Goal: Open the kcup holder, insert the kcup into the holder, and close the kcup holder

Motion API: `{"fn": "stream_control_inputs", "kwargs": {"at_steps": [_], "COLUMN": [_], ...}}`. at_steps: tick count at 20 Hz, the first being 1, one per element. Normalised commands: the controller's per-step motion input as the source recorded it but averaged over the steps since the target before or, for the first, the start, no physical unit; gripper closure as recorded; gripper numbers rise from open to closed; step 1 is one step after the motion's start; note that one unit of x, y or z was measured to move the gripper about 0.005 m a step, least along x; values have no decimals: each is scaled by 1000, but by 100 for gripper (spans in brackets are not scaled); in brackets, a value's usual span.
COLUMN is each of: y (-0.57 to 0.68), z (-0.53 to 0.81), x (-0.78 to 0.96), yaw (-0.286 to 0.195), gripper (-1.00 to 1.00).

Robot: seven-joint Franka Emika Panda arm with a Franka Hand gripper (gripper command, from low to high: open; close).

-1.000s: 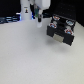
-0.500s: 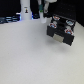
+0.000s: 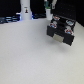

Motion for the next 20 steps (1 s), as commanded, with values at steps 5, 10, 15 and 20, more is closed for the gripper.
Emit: {"fn": "stream_control_inputs", "kwargs": {"at_steps": [5, 10, 15, 20], "y": [674, 673, 650, 615], "z": [243, 198, 133, 59], "x": [323, 385, 434, 429], "yaw": [0, 0, 5, 13], "gripper": [100, 100, 100, 100]}}
